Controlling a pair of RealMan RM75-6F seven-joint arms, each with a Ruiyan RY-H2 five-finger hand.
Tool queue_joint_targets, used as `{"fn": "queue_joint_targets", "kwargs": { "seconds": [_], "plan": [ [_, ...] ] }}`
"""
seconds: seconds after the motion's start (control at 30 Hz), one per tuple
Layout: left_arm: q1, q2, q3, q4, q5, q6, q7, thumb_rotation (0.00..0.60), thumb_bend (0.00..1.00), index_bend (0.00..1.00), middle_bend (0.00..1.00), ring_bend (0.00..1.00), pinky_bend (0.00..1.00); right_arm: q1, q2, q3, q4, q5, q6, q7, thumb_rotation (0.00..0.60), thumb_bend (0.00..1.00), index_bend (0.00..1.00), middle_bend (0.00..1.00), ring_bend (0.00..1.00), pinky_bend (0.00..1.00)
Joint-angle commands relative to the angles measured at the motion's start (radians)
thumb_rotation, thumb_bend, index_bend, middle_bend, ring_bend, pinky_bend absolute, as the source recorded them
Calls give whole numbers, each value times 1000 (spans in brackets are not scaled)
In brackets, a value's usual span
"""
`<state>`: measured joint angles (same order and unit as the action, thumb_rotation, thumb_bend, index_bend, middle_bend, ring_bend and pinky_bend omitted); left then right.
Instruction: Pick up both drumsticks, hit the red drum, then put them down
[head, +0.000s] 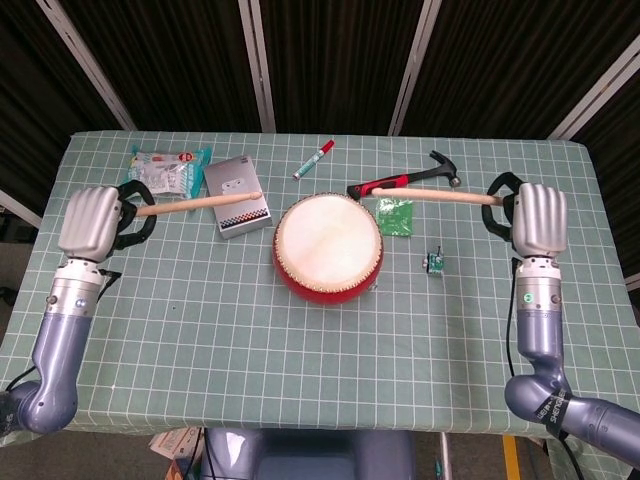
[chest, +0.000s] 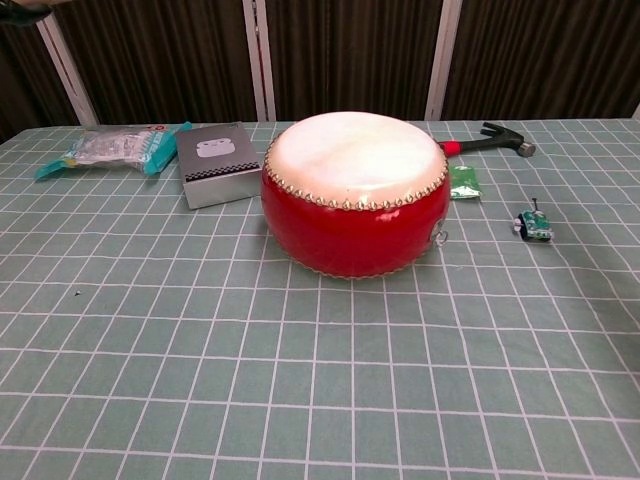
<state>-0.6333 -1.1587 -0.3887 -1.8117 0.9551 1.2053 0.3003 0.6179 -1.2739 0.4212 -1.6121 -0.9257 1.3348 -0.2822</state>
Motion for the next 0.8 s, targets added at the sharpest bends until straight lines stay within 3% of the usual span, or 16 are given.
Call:
{"fn": "queue_joint_targets", "kwargs": {
  "seconds": [0.03, 0.33, 0.63, 0.8],
  "plan": [
    [-71, -54, 2, 77, -54, -66, 64, 600, 484, 746, 1000, 1000, 1000, -7, 6, 9, 3, 3, 6, 11, 600, 565, 948, 985, 1000, 1000],
    [-188, -172, 23, 193, -123, -145, 154, 600, 485, 746, 1000, 1000, 1000, -27, 30, 33, 12, 0, 24, 39, 600, 565, 948, 985, 1000, 1000],
    [-262, -256, 5, 254, -142, -145, 172, 600, 485, 745, 1000, 1000, 1000, -44, 43, 41, 28, 4, 20, 60, 600, 565, 948, 985, 1000, 1000],
    [-284, -303, 28, 305, -147, -158, 187, 600, 482, 746, 1000, 1000, 1000, -52, 48, 45, 31, 5, 22, 70, 600, 565, 948, 985, 1000, 1000]
  ]
}}
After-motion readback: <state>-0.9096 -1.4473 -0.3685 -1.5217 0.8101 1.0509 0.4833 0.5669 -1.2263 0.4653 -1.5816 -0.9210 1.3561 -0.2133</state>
